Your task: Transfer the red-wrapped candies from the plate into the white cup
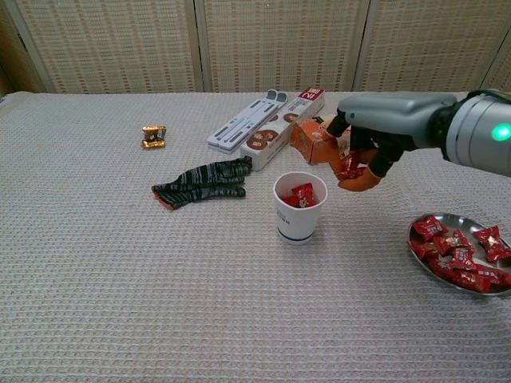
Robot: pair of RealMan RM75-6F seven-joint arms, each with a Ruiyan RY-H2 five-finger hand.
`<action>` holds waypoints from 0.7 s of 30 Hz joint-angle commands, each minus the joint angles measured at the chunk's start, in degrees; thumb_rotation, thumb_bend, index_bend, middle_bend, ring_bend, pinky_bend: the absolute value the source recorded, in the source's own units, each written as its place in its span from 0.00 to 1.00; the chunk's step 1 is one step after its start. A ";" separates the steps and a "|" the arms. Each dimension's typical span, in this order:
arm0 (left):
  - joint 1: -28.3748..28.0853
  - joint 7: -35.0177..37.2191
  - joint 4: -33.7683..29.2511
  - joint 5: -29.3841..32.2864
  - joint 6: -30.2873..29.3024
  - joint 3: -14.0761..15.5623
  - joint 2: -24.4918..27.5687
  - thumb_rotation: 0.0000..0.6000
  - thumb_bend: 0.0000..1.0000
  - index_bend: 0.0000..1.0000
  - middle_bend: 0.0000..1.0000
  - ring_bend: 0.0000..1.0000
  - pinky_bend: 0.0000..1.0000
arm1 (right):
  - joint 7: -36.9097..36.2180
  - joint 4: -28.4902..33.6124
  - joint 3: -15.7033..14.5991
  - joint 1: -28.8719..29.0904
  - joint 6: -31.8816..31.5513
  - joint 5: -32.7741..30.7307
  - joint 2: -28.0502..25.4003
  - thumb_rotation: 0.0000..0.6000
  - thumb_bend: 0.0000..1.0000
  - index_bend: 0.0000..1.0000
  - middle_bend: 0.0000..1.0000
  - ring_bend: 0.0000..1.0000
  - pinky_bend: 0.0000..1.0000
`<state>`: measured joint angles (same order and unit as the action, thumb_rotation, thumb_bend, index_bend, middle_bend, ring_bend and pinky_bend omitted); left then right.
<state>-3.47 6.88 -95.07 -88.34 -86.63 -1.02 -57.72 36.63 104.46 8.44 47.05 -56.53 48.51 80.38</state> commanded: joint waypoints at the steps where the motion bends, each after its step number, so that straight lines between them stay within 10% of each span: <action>1: -0.02 0.05 0.00 0.01 0.05 0.01 0.02 1.00 0.42 0.35 0.24 0.27 0.28 | -1.92 -2.50 0.63 1.30 1.62 0.45 2.20 1.00 0.26 0.65 0.82 0.77 0.98; 21: 0.10 0.00 0.12 0.28 -0.16 -0.17 0.02 1.00 0.42 0.34 0.24 0.27 0.28 | -10.44 -10.09 1.14 2.99 5.01 4.79 7.16 1.00 0.22 0.59 0.82 0.77 0.98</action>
<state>-3.37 6.89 -94.95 -88.06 -86.80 -1.19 -57.70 26.32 94.49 9.58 50.01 -51.53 53.18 87.43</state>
